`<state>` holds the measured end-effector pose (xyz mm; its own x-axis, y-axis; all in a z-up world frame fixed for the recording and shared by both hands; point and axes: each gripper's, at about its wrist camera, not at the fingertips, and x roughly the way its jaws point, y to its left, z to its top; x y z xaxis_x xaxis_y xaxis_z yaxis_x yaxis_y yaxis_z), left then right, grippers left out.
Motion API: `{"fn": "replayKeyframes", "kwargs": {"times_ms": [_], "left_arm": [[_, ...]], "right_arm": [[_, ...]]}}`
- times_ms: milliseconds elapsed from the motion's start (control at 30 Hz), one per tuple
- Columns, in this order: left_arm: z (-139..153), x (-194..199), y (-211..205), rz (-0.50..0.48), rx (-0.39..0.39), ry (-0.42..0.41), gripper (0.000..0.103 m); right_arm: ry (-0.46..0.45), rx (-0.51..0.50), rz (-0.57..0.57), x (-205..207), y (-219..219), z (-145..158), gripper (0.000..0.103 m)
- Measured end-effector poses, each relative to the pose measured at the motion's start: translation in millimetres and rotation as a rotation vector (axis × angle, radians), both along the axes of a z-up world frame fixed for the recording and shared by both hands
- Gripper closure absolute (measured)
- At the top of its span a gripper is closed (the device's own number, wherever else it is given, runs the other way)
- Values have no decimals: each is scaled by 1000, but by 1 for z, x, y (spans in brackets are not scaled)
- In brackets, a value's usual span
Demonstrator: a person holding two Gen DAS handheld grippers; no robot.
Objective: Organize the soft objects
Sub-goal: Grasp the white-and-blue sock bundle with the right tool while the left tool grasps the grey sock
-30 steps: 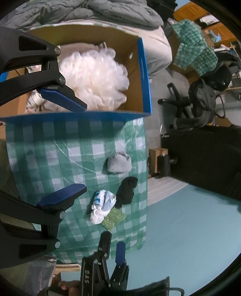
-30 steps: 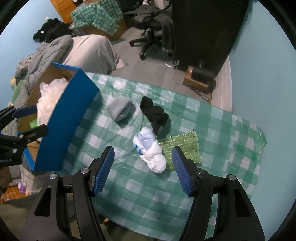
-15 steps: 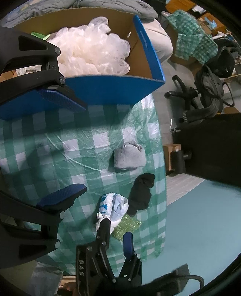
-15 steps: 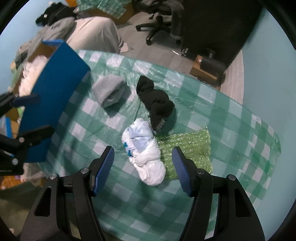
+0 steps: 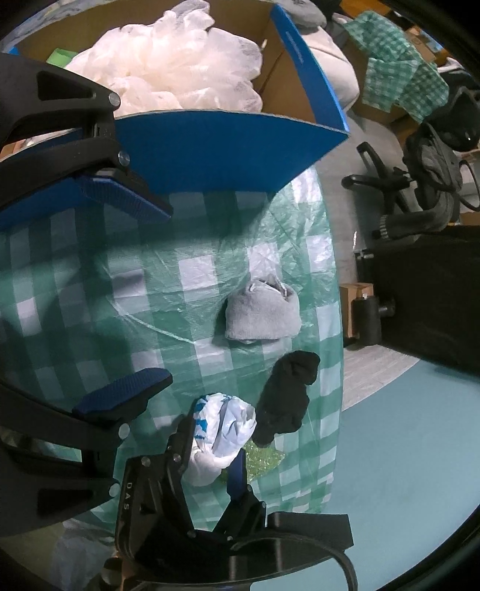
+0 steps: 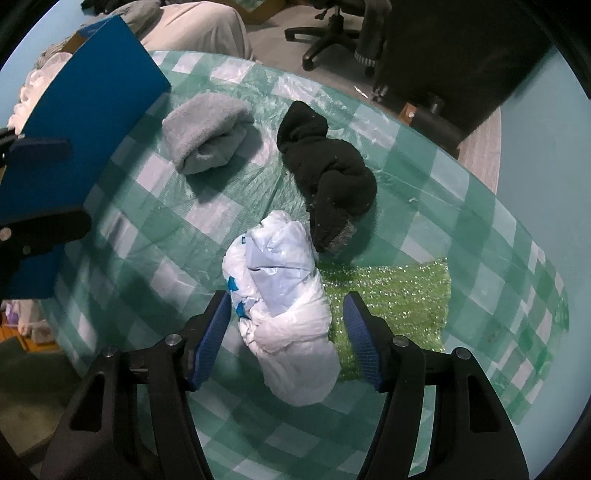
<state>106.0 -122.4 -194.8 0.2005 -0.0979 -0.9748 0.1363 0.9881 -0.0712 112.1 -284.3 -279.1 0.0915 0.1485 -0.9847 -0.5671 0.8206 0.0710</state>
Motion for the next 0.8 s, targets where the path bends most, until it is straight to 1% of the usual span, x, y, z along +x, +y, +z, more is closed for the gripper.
{"fn": "replayKeyframes", "kwargs": {"times_ms": [100, 200, 367, 533, 700, 800], "left_arm": [[-1, 3, 0, -6, 6, -1, 18], [0, 6, -2, -12, -4, 0, 18], [1, 15, -7, -8, -26, -1, 18], [-4, 29, -16, -17, -25, -3, 18], [-17, 47, -19, 2, -38, 8, 18], [-25, 58, -19, 11, -28, 4, 18]], "right_arm": [[-1, 8, 12, 0, 1, -2, 56], [-13, 10, 14, -2, 3, -1, 60], [-25, 72, -22, -6, -1, 18, 61], [-34, 128, -102, -2, -17, 37, 61], [-52, 138, -150, 4, -28, 47, 61], [-59, 140, -187, 9, -35, 49, 61]]}}
